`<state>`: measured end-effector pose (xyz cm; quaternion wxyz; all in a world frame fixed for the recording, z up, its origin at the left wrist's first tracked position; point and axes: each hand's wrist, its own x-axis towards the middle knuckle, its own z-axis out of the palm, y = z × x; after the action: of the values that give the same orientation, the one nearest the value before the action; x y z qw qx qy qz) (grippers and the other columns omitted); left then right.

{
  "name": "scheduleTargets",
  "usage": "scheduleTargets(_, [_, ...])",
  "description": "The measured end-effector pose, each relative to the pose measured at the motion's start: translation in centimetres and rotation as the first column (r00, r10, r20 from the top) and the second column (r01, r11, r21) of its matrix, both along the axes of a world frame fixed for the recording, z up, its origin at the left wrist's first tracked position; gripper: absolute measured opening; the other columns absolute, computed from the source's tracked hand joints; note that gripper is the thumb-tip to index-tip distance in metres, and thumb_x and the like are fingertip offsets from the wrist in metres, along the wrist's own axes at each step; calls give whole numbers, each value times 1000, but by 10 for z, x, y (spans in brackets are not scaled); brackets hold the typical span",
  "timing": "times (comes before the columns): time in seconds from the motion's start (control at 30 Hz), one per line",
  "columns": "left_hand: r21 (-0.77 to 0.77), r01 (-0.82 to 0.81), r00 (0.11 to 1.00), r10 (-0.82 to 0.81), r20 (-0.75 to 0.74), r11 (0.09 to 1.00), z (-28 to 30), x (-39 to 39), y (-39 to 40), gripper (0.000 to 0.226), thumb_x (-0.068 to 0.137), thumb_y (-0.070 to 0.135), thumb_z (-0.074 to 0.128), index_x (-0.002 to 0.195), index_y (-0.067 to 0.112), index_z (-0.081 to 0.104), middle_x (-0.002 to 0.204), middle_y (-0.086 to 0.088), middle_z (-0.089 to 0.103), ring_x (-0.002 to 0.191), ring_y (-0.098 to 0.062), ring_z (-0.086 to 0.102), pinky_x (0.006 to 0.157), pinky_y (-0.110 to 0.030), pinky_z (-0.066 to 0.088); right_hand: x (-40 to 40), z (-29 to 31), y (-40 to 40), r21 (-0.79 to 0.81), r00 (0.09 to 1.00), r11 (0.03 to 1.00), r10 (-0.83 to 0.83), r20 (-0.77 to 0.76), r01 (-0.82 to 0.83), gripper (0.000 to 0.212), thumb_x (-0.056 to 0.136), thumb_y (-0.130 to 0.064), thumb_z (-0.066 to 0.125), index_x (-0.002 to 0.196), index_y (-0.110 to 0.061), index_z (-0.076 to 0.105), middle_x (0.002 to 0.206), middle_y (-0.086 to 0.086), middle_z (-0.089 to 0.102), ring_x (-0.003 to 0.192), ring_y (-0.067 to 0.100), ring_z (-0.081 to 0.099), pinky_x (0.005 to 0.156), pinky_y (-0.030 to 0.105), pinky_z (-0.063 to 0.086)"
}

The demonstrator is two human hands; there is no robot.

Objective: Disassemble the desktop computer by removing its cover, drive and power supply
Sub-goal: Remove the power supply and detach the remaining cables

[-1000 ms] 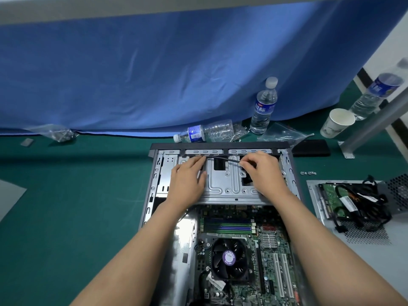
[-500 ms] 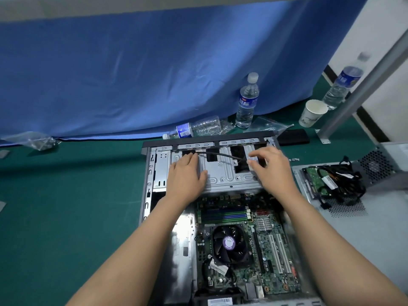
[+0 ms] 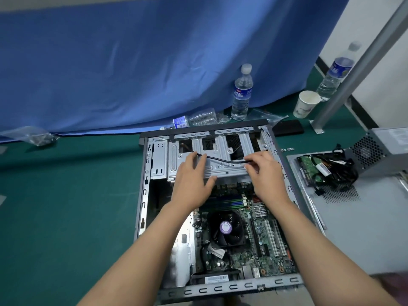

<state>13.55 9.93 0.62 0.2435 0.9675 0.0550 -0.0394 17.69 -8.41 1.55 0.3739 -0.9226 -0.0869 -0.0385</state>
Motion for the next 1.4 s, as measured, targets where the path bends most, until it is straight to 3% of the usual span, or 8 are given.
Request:
scheduleTargets(0.3, [84, -23, 998, 28, -50, 996, -3, 9, -2, 68, 95, 56, 36, 152, 30, 10, 161, -2, 5, 146, -20, 6, 117, -38, 5, 2, 3, -6, 25, 991, 991, 129, 24, -129, 26, 90, 4, 51, 110, -4, 66, 110, 5, 58, 94, 8, 50, 88, 12, 37])
scheduleTargets(0.57, [103, -67, 998, 68, -13, 992, -13, 4, -9, 66, 95, 60, 31, 151, 32, 14, 161, -2, 2, 146, -17, -1, 117, -38, 0, 4, -5, -3, -48, 977, 978, 202, -62, -205, 39, 96, -3, 42, 134, -8, 51, 134, 2, 51, 120, 13, 49, 98, 6, 23])
scheduleTargets(0.73, [90, -68, 997, 66, 25, 994, -13, -1, -14, 65, 93, 60, 34, 151, 34, 18, 161, -2, 1, 145, -18, 1, 117, -37, 2, 3, -9, -11, -160, 976, 964, 218, 3, -215, 40, 96, -6, 44, 135, -11, 51, 138, 0, 51, 127, 15, 40, 104, 14, 18])
scheduleTargets(0.93, [89, -47, 998, 43, 50, 995, -12, -3, -21, 62, 94, 57, 37, 150, 36, 19, 161, -4, 3, 144, -19, 4, 117, -39, 5, -6, -6, -25, 5, 975, 976, 215, -61, -215, 42, 95, 0, 41, 134, -13, 52, 141, -3, 47, 130, 14, 38, 112, 22, 22])
scheduleTargets(1.03, [68, -63, 995, 58, 84, 996, -9, -6, -24, 61, 94, 51, 43, 149, 32, 25, 159, -5, 11, 143, -22, 11, 116, -39, 10, -13, 0, -34, 127, 993, 988, 94, -70, -85, 39, 95, 0, 42, 128, -14, 58, 135, -4, 52, 121, 6, 46, 106, 13, 28])
scheduleTargets(1.1, [19, -80, 989, 77, 128, 997, -6, -9, -28, 59, 94, 46, 49, 147, 27, 31, 157, -5, 18, 141, -23, 18, 115, -37, 15, -23, 2, -39, 196, 999, 980, -33, -37, 40, 31, 95, -2, 44, 118, -13, 63, 121, -1, 61, 99, 1, 54, 91, 8, 39])
scheduleTargets(1.23, [-69, -93, 981, 103, 167, 993, -5, -18, -33, 56, 92, 36, 56, 143, 20, 39, 151, -4, 27, 136, -20, 25, 112, -36, 23, -56, 0, -41, 282, 980, 947, -112, -164, 156, 23, 94, -5, 48, 103, -19, 64, 90, -10, 65, 82, 1, 63, 79, 26, 55])
scheduleTargets(1.4, [-108, -77, 960, 103, 260, 991, -11, -39, -46, 39, 86, 25, 65, 120, 9, 57, 124, -7, 46, 118, -22, 41, 101, -40, 39, -83, -14, -27, 100, 890, 995, 63, -452, -20, 28, 97, -13, 47, 122, -17, 57, 114, -5, 63, 96, 4, 59, 78, 9, 45])
